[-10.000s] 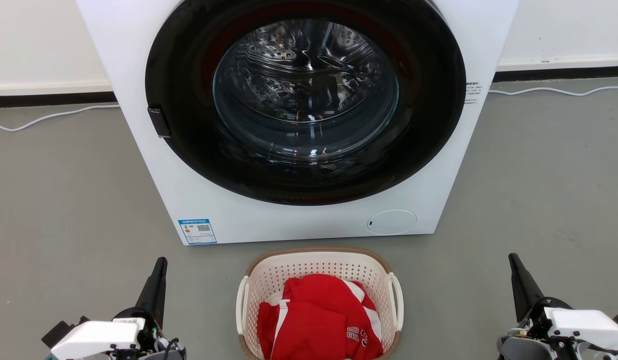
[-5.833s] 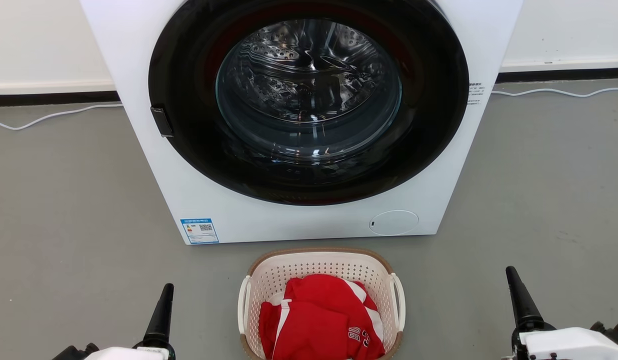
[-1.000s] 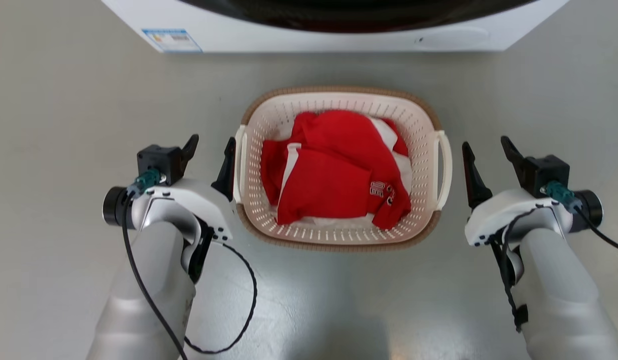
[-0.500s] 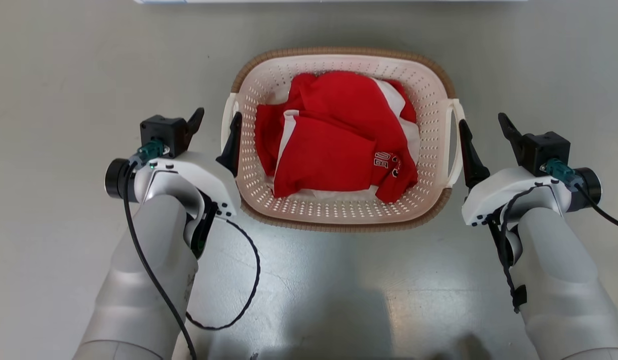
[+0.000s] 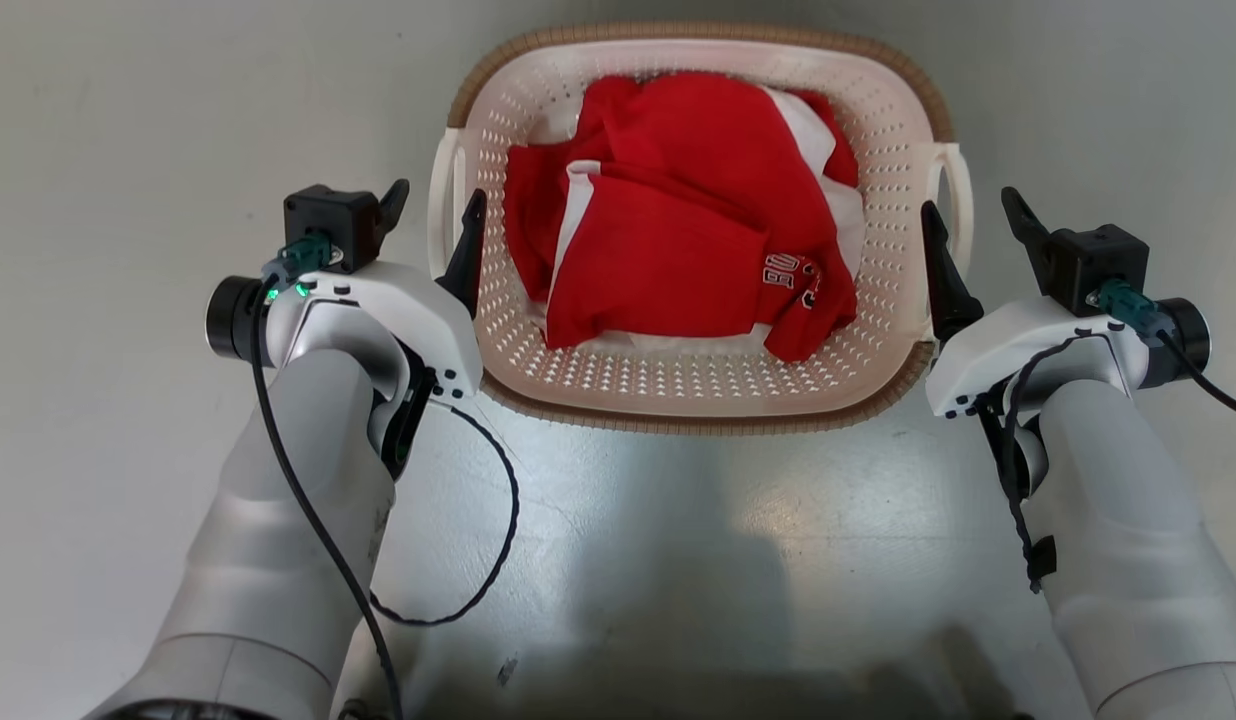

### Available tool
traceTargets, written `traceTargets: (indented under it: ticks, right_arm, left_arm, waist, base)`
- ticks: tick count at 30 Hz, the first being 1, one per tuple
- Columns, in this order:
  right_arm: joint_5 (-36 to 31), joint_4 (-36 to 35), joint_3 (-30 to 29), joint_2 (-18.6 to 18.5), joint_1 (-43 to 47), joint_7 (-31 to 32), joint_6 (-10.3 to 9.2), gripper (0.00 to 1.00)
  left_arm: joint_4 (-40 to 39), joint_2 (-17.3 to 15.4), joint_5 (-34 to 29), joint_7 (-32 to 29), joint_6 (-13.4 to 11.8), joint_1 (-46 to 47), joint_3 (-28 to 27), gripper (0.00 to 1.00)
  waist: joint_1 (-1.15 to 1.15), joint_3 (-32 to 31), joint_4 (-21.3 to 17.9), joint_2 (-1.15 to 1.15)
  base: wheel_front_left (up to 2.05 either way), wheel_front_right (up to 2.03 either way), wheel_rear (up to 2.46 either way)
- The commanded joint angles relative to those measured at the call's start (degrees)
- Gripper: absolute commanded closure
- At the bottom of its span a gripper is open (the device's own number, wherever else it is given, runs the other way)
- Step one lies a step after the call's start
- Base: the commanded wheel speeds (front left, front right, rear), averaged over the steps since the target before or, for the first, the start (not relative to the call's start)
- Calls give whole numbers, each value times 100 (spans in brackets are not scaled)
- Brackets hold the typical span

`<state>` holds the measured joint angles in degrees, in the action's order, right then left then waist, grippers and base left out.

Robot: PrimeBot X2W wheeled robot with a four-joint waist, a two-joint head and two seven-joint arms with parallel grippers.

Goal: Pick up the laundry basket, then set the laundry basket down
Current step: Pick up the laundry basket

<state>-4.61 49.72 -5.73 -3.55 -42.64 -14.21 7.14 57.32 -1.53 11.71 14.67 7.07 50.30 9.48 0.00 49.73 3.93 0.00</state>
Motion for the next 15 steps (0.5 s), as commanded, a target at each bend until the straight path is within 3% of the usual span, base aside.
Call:
traceTargets:
  ticks: [1, 15]
  right_arm:
    - [-6, -2, 95, 67, 17, -79, 35, 0]
    - [203, 709, 398, 68, -438, -79, 35, 0]
  left_arm:
    - [-28, -137, 25, 33, 19, 13, -88, 0]
    - [871, -135, 162, 31, 37, 629, 390, 0]
  waist:
    - [0, 73, 10, 0]
    - [0, 417, 98, 0]
  base:
    - [0, 0, 0]
    - [0, 0, 0]
